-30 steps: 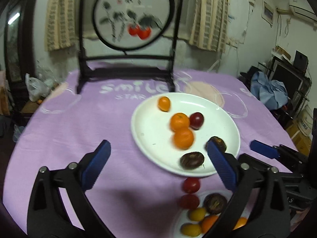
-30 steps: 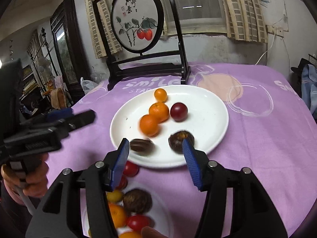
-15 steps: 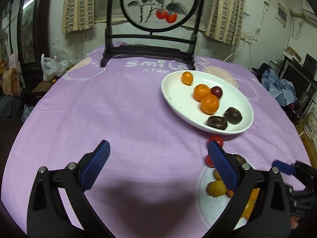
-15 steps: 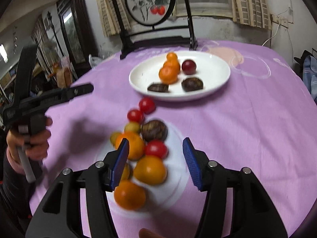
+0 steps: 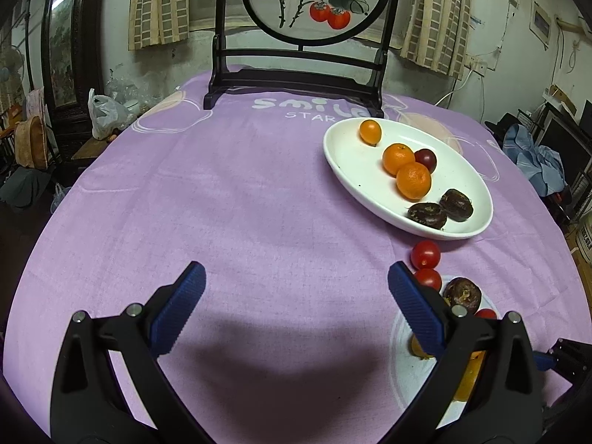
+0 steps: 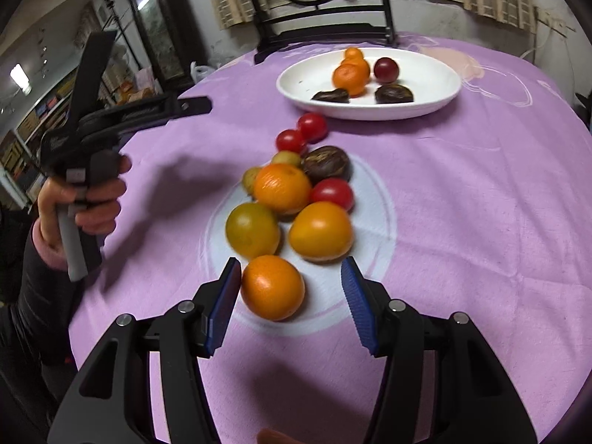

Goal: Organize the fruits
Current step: 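Grasp a green-yellow fruit with the left tool while the right tool grasps an orange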

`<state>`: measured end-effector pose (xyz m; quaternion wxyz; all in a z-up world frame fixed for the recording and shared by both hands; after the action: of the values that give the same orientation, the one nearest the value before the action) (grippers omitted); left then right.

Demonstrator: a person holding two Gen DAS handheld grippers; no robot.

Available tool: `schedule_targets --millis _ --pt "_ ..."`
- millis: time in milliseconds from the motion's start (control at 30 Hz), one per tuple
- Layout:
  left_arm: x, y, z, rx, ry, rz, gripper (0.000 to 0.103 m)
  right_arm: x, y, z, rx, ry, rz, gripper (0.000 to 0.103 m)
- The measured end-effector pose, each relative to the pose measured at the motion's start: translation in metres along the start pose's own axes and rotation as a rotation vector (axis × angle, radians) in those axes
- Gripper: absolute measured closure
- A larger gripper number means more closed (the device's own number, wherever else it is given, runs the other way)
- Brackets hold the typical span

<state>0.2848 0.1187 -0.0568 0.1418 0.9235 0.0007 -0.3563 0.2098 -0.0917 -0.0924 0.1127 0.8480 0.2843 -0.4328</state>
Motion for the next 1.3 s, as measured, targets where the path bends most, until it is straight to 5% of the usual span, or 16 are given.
schedule_targets --millis 200,467,600,767,900,1033,1300 --pt "-0.001 -0.001 0.002 -0.004 0.0 -0.001 0.002 0.006 -0.011 0.008 -0.037 -0.03 -0.024 0.047" --pt "-0.001 0.003 0.003 -0.003 -0.004 0.019 0.002 0.007 -0.004 0.005 -0.006 -0.01 -0.021 0.064" --pt "-0.006 0.009 0.003 0.026 -0.013 0.049 0.002 -0.001 0.001 0.0 0.03 0.006 -0.071 0.064" --pt "-0.014 0.04 0.019 0.123 -0.084 0.242 0.002 -0.032 0.034 -0.018 0.199 0.127 -0.126 0.064" --pt "-0.017 0.092 0.053 0.32 -0.166 0.361 0.004 -0.04 0.057 -0.022 0.29 0.162 -0.109 0.064" --pt "-0.014 0.121 0.079 0.388 -0.229 0.426 0.017 -0.041 0.056 -0.025 0.288 0.172 -0.095 0.064" --pt "0.002 0.141 0.104 0.422 -0.3 0.404 0.034 -0.044 0.051 -0.022 0.267 0.175 -0.097 0.064"
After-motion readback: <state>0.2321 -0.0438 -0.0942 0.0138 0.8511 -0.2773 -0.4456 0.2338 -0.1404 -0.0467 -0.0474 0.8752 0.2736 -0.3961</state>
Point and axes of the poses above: each gripper's, at about its wrist camera, not at the fingertips, and x roughly the way its jaws point, y to its right, z to its underside, the point moved 8 cm from there along x, roughly the way its jaws point, and after that the axes turned 14 degrees about z, right-handed, at the moved point
